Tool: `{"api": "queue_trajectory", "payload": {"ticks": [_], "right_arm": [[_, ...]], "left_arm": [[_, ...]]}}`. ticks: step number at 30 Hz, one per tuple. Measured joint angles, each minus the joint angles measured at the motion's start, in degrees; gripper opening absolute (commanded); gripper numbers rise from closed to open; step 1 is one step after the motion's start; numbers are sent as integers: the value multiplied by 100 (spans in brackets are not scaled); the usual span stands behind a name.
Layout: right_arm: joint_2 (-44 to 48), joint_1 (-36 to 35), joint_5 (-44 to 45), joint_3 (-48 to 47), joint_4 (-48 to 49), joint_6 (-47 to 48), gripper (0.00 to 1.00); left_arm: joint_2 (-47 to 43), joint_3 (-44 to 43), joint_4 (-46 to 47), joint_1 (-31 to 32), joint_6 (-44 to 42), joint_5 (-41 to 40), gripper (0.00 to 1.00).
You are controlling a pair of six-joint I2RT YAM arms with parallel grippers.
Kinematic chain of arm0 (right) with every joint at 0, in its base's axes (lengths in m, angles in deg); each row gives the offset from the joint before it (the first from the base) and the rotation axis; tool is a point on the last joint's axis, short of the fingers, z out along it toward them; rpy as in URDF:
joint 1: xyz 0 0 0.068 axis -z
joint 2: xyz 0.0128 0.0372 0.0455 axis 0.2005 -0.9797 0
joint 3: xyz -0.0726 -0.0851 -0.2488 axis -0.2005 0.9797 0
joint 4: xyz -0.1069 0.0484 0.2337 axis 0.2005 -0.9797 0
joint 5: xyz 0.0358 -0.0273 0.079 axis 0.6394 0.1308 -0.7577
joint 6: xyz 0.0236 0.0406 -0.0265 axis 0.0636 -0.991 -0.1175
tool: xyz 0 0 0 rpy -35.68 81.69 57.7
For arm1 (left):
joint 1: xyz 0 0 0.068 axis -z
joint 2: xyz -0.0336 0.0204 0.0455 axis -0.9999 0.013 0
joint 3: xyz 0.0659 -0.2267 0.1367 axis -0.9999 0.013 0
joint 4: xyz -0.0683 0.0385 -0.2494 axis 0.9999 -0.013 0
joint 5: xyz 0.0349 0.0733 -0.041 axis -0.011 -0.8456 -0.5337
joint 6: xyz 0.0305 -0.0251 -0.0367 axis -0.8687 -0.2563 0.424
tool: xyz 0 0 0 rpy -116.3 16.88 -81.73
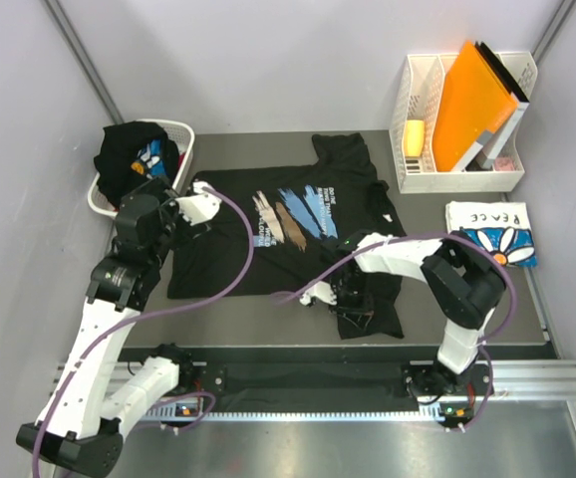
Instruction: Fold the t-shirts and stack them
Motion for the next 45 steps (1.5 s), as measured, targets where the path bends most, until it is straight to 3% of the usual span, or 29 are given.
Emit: {"api": "queue_trajectory", "payload": {"ticks": [13, 29, 35, 45], "right_arm": [[-136, -1180, -4, -129, -37, -177, 0], [-195, -1766, -553, -155, 4, -55, 3], [422, -1266, 37, -549, 166, -146, 4], [461, 1123, 938, -1296, 874, -627, 4]], "left_arm": [[157, -225, 385, 0, -334, 66, 99], [280, -225, 446, 0, -485, 155, 99], [251, -190, 439, 0, -511, 201, 99], [146, 240, -264, 0, -649, 909, 99]]}}
